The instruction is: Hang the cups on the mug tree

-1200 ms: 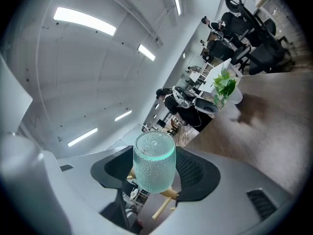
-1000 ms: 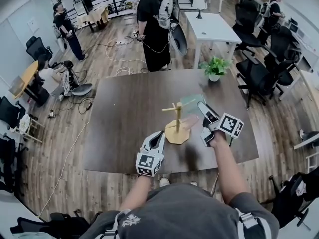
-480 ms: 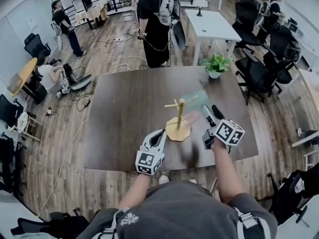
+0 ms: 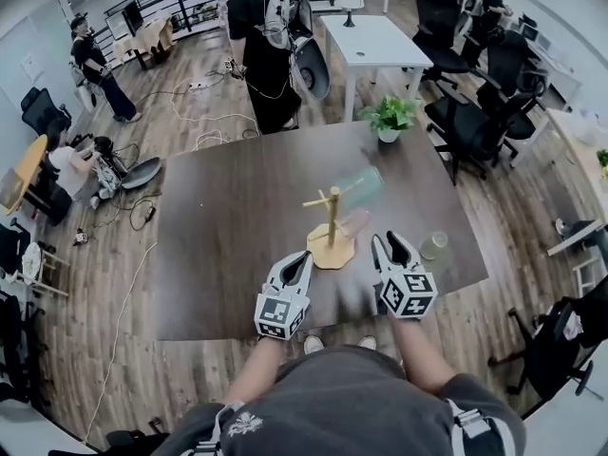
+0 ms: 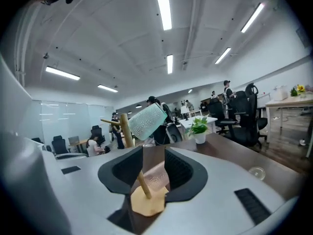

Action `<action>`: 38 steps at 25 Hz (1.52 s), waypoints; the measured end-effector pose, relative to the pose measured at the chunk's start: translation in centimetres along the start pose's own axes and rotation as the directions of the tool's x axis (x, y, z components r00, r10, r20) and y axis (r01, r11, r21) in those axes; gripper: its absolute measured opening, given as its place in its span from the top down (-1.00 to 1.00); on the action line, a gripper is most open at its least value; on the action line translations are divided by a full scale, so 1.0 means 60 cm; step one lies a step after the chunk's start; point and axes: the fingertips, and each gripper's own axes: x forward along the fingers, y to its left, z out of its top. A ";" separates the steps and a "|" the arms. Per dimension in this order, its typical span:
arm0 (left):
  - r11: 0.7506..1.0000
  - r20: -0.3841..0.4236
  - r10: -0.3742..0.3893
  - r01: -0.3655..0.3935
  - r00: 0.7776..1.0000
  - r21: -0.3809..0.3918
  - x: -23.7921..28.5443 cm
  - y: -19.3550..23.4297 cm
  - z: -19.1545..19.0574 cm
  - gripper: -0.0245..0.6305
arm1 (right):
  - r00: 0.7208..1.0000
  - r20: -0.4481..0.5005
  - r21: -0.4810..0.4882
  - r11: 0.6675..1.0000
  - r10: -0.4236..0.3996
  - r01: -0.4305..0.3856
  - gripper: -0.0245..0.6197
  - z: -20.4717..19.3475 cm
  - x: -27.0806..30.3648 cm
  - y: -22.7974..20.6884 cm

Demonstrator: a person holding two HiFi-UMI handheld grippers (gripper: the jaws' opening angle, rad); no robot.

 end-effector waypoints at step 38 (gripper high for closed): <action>0.981 -0.026 -0.194 0.195 0.981 0.025 0.094 -0.201 -0.027 0.91 | 0.999 -0.007 -0.048 0.998 -0.049 0.048 0.84 -0.067 -0.084 -0.116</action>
